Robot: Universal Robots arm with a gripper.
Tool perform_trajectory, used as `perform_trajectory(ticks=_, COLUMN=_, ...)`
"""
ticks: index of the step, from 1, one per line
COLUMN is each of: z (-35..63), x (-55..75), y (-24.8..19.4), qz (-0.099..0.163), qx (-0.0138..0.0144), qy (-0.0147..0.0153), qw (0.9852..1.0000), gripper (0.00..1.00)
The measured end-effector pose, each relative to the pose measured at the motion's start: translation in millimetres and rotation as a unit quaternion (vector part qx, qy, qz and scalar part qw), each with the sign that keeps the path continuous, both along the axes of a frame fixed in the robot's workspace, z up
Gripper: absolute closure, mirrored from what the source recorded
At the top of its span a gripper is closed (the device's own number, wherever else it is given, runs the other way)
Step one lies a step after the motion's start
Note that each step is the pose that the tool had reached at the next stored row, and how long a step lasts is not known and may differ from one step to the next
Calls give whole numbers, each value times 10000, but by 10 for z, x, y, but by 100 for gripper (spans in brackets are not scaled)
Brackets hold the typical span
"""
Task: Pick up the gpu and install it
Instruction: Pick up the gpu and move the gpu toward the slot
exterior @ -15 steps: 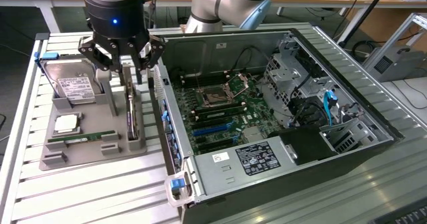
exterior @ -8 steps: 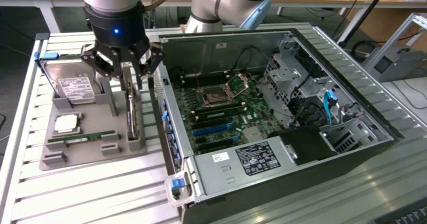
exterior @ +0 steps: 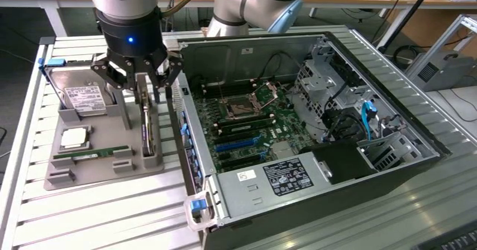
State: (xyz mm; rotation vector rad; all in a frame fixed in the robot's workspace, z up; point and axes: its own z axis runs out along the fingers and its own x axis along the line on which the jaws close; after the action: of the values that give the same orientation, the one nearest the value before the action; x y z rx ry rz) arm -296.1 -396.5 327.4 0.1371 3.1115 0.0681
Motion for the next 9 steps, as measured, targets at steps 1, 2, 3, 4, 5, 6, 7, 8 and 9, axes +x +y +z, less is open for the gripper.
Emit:
perform_trajectory(ticks=1, z=0, x=0, y=0, qz=0, qx=0, qy=0, qw=10000, gripper=63)
perform_trajectory(ticks=2, z=0, x=0, y=0, qz=0, qx=0, qy=0, qw=10000, gripper=63)
perform_trajectory(ticks=3, z=0, x=0, y=0, qz=0, qx=0, qy=0, qw=10000, gripper=56)
perform_trajectory(ticks=4, z=0, x=0, y=0, qz=0, qx=0, qy=0, qw=10000, gripper=56)
perform_trajectory(ticks=5, z=0, x=0, y=0, qz=0, qx=0, qy=0, qw=10000, gripper=56)
perform_trajectory(ticks=6, z=-2, x=-9, y=0, qz=-1, qx=1, qy=-2, qw=10000, gripper=56)
perform_trajectory(ticks=7, z=-3, x=-28, y=0, qz=-1, qx=1, qy=-3, qw=10000, gripper=56)
perform_trajectory(ticks=8, z=-2, x=-51, y=0, qz=0, qx=1, qy=-4, qw=10000, gripper=56)
perform_trajectory(ticks=9, z=-3, x=-75, y=0, qz=0, qx=0, qy=-4, qw=10000, gripper=56)
